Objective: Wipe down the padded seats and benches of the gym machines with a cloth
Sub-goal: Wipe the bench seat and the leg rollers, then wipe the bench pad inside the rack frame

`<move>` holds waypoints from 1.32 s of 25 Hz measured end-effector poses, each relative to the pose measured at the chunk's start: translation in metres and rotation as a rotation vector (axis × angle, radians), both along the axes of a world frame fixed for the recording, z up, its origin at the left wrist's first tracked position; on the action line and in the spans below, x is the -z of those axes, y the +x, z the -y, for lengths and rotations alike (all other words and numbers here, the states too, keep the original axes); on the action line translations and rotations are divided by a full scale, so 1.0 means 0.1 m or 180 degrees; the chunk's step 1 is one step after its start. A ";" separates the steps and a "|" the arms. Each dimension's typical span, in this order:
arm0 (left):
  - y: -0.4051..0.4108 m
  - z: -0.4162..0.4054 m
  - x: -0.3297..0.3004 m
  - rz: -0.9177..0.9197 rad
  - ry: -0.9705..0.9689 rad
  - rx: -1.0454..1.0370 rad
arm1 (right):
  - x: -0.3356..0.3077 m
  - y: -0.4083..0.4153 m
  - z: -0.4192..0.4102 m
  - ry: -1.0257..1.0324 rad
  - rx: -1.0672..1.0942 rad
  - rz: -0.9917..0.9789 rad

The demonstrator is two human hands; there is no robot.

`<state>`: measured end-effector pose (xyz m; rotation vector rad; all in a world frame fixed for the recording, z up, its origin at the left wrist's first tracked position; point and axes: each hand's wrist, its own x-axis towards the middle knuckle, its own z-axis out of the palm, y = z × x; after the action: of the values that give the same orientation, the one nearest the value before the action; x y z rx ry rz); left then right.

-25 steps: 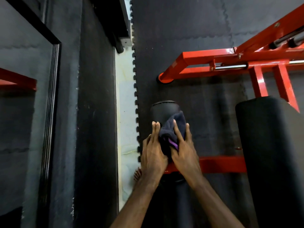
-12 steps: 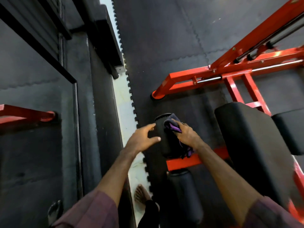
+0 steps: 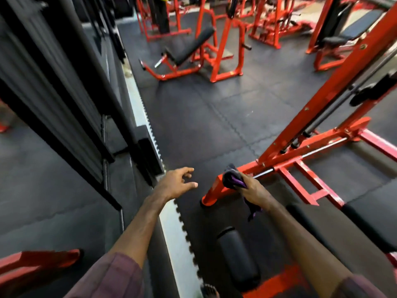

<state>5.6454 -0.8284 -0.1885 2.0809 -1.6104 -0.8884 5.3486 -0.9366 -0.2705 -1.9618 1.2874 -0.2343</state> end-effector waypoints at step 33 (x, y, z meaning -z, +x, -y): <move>0.72 10.53 -1.69 0.1316 -0.1556 0.3291 | -1.76 0.72 7.60 -0.0947 0.2781 -0.0768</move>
<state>5.7176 -1.8814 -0.0194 1.0551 -2.8349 -0.2191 5.4201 -1.6964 -0.0945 -1.5563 2.3300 -0.6535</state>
